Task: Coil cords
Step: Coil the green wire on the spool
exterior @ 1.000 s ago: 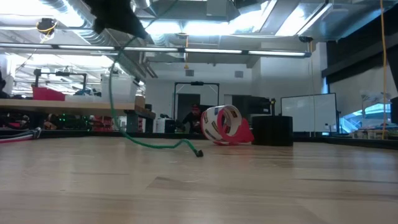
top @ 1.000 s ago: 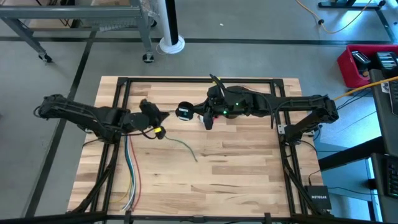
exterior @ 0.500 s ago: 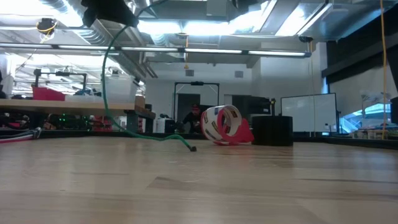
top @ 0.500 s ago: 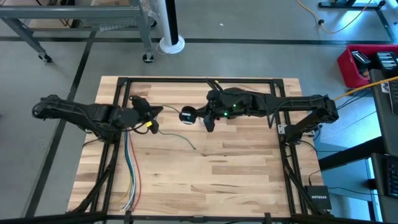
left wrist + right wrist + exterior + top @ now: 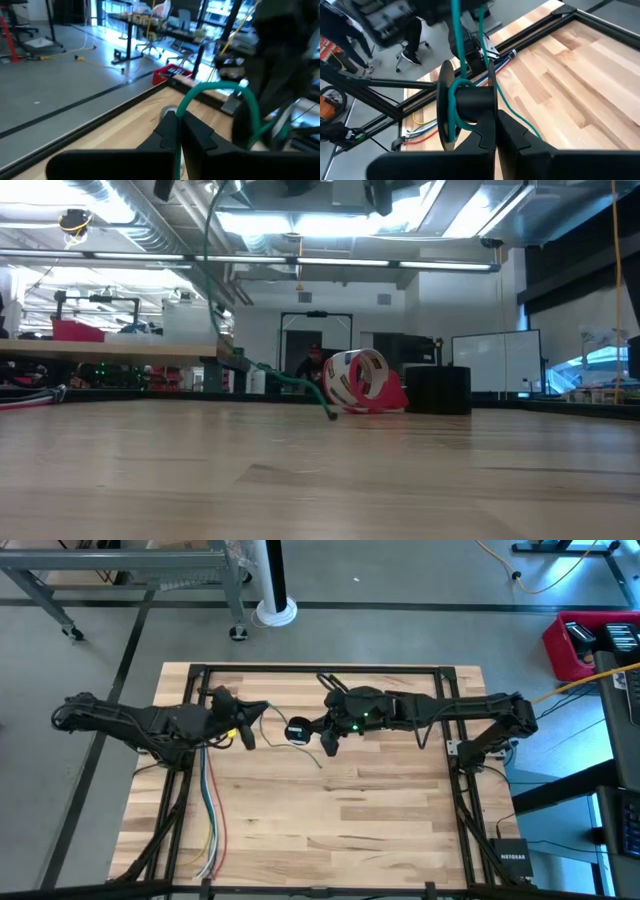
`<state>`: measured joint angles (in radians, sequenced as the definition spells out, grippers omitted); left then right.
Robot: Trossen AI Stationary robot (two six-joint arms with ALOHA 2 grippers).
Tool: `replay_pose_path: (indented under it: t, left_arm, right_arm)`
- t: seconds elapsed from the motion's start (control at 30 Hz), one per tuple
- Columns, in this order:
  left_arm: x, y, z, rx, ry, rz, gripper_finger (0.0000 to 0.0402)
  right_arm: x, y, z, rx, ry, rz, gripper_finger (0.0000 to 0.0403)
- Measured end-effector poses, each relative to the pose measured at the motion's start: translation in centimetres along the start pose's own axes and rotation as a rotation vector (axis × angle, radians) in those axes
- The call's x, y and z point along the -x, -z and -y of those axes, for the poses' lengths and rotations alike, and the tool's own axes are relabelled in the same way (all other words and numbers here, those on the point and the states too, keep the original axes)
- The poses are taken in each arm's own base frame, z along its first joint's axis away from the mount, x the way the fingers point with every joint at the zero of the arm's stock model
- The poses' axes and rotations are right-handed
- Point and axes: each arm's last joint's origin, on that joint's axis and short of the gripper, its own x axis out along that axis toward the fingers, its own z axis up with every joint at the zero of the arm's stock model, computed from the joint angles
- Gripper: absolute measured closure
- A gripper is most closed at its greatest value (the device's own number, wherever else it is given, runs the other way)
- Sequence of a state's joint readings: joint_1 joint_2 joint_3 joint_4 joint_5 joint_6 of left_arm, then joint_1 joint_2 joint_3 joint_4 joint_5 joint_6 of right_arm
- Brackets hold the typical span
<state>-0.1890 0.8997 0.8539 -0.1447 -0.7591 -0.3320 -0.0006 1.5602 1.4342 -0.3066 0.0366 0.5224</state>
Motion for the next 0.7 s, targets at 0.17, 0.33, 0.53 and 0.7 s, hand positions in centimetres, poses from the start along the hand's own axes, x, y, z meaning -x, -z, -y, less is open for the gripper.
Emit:
replay_pose_path:
  t: [0.17,0.33,0.53,0.7]
  left_arm:
    - [0.0,-0.2,0.2,0.034,0.052,0.008,0.0402]
    - [-0.3,0.0,0.5,0.08,0.074,-0.012,0.0401]
    - [-0.9,0.2,1.3,0.14,0.139,-0.022,0.0401]
    - [-1.7,0.5,2.3,0.161,0.214,-0.022,0.0401]
  right_arm:
    - [-0.8,0.2,0.2,0.003,0.044,0.023,0.0401]
    - [-1.2,0.2,0.5,0.004,0.122,0.062,0.0401]
    - [-1.7,0.1,0.6,0.0,0.155,0.114,0.0401]
    - [-2.1,-0.3,0.5,-0.008,0.173,0.181,0.0401]
